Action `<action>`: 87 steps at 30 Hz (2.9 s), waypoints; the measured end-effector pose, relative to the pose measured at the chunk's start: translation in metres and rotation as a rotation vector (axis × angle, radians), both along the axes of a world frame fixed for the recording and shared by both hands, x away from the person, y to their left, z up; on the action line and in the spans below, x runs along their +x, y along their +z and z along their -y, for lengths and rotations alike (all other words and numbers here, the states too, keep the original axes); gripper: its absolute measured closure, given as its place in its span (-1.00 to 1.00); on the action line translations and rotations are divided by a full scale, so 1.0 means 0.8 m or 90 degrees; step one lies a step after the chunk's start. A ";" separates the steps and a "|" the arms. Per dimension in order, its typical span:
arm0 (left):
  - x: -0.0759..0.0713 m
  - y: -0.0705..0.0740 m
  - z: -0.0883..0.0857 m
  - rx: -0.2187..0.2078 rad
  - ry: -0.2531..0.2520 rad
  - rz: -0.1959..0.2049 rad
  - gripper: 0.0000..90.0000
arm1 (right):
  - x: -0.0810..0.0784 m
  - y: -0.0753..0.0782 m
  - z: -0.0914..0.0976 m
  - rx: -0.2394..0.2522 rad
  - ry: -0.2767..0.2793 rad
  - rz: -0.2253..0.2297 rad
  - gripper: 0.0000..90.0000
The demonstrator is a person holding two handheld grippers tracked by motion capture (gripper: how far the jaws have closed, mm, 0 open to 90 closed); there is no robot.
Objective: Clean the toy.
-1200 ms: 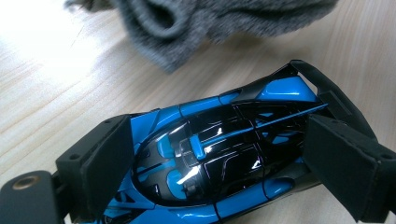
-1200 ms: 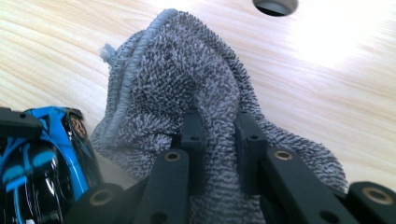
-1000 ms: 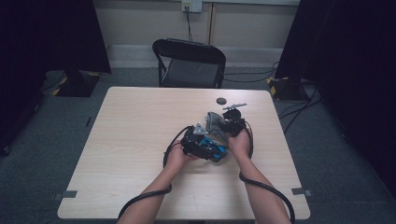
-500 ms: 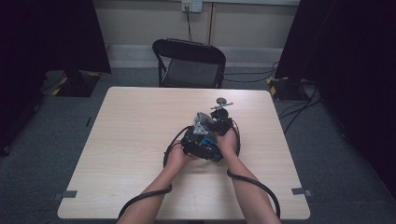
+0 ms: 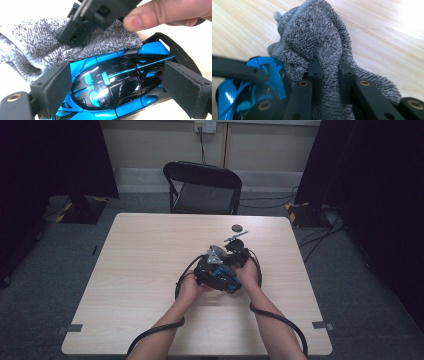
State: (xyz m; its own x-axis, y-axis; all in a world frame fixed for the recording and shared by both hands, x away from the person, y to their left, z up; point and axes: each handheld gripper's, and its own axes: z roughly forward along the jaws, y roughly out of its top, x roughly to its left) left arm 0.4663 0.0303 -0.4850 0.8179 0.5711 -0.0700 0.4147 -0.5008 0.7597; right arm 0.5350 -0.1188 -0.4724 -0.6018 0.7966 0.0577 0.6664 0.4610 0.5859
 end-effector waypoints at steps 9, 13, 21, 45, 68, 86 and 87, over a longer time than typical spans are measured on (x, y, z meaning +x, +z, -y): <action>0.000 0.000 0.000 0.002 0.000 -0.001 -0.79 | -0.006 0.000 0.007 0.002 0.029 0.003 0.70; 0.000 0.000 0.000 0.001 0.000 -0.001 -0.79 | -0.008 -0.001 0.012 0.006 0.039 0.006 0.70; -0.001 0.000 0.000 -0.001 0.000 0.000 -0.79 | -0.014 -0.003 0.020 0.017 0.041 0.006 0.69; 0.000 0.002 0.001 0.005 -0.001 -0.005 -0.78 | -0.029 -0.001 0.053 0.021 0.061 -0.011 0.70; 0.000 0.004 0.002 0.016 0.003 -0.010 -0.77 | -0.058 0.000 0.099 0.032 0.070 -0.022 0.70; 0.001 0.004 0.003 0.020 0.003 -0.011 -0.77 | -0.074 -0.002 0.118 0.017 0.057 -0.003 0.28; 0.001 0.004 0.003 0.020 0.004 -0.011 -0.77 | -0.075 -0.003 0.118 0.012 0.061 -0.002 0.29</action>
